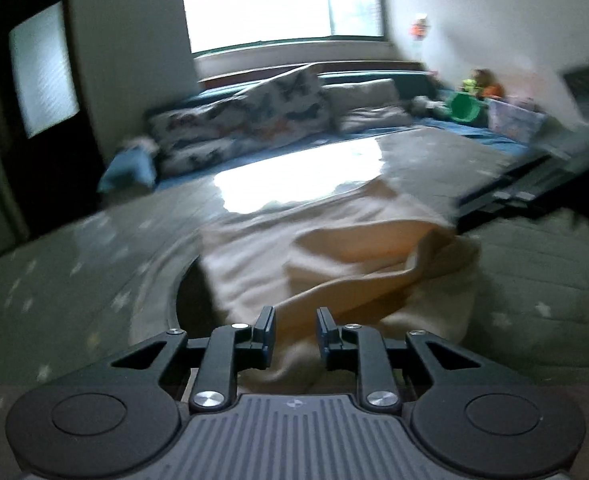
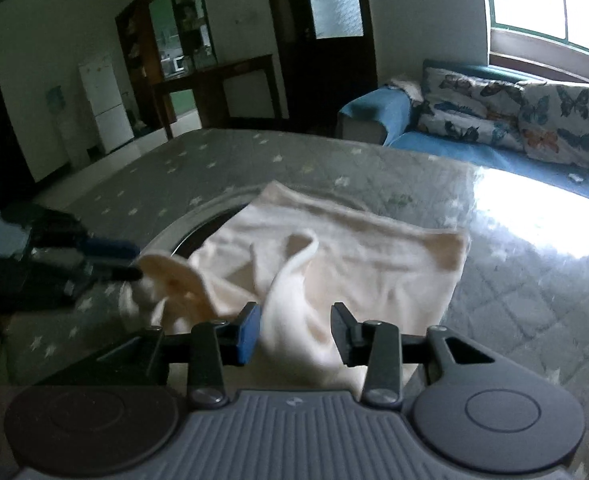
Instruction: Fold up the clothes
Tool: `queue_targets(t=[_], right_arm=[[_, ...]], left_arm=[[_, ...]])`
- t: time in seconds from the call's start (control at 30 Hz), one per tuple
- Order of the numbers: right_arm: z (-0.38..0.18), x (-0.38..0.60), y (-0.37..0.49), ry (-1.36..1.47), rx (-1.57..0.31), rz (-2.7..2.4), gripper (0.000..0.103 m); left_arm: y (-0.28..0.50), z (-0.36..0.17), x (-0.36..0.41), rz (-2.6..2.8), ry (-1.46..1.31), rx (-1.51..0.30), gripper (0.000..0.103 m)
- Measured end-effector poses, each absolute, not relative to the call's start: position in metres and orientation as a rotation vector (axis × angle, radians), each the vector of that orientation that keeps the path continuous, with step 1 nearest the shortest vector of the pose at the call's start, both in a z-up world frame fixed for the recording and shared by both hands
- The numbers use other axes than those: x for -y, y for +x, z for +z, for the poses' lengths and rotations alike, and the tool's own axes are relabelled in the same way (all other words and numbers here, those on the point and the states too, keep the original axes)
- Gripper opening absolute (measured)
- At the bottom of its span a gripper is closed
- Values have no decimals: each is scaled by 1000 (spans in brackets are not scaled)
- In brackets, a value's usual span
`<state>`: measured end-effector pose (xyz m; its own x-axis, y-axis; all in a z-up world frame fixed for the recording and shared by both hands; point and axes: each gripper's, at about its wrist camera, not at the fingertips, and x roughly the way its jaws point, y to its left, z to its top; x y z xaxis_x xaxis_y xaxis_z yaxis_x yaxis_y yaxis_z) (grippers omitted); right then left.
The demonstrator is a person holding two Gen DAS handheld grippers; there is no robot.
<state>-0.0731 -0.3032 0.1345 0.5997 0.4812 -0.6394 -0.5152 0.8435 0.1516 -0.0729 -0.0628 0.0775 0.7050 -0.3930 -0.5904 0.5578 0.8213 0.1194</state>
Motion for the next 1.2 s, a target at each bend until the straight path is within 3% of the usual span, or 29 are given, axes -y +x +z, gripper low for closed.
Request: queue_targets(t=[0.47,0.53,0.67,0.8,1.0,1.2], right_arm=[[109,251,-6,-94,-822,602,37],[103,248,-3,-99,-837,603,26],[96,248,-3,-103,-845,597,14],[98,256,-8,-82,-824,585,7],[112,280,-21,-37,-765,530,5],[125,312,-37,18,-700,452,5]], left_arm=[[-42,46,128,-743,418,-598,25],[-39,42,130,-742,424,-607,25],[-38,41,132,-746,431,-607,25],[-37,42,134,-766,445,-594,25],[-30,39,139,-781,454,-613,26],[-29,37,141,-784,448,-620,11]])
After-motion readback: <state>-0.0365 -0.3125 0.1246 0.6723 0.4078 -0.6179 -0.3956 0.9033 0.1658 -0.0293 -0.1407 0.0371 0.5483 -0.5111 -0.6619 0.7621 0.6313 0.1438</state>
